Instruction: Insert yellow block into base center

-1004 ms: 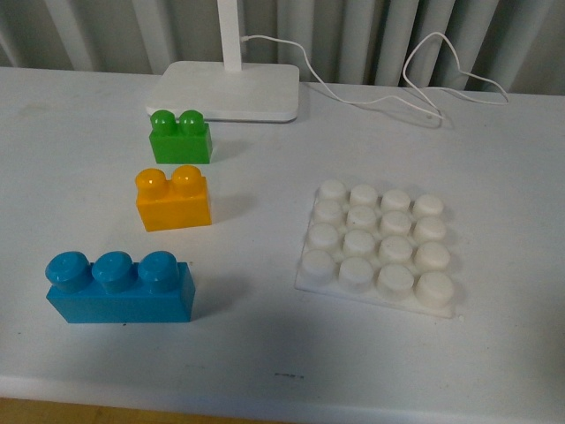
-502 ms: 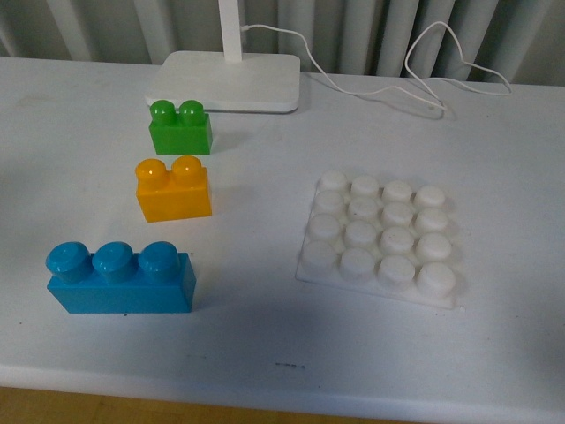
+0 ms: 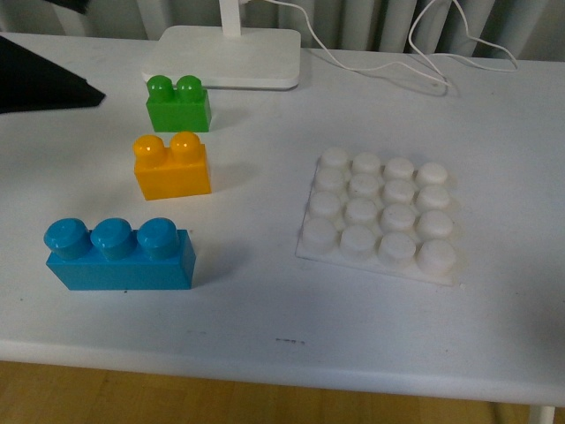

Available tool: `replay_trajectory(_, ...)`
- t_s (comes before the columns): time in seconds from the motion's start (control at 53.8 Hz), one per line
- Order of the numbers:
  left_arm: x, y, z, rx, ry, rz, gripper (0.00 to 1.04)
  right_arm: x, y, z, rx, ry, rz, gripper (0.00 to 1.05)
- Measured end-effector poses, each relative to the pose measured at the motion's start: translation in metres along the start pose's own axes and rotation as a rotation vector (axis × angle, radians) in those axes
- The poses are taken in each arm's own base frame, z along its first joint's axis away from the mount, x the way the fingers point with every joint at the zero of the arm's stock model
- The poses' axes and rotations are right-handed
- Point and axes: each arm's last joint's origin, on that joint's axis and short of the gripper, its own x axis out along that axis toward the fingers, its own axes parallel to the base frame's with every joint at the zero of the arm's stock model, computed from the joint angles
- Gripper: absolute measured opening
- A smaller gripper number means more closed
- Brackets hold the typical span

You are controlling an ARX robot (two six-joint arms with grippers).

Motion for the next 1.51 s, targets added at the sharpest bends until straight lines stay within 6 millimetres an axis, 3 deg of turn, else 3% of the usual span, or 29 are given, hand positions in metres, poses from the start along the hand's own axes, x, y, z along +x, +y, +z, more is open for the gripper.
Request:
replay_trajectory(0.353,0.047,0.023,0.008,0.246,0.284,-0.125,0.98,0.000,0.000,0.000,0.000,0.000,0.000,0.95)
replay_trajectory(0.577,0.069,0.023,0.011,0.277,0.286,-0.152,0.98,0.000,0.000,0.000,0.000,0.000,0.000,0.95)
replay_trajectory(0.8,0.098,0.022,-0.003,0.266,0.336,-0.198,0.98,0.000,0.000,0.000,0.000,0.000,0.000,0.95)
replay_trajectory(1.19,0.113,0.023,-0.005,0.258,0.345,-0.202,0.98,0.000,0.000,0.000,0.000,0.000,0.000,0.95)
replay_trajectory(1.507,0.118,0.019,-0.011,0.238,0.386,-0.229,0.38,0.000,0.000,0.000,0.000,0.000,0.000,0.95)
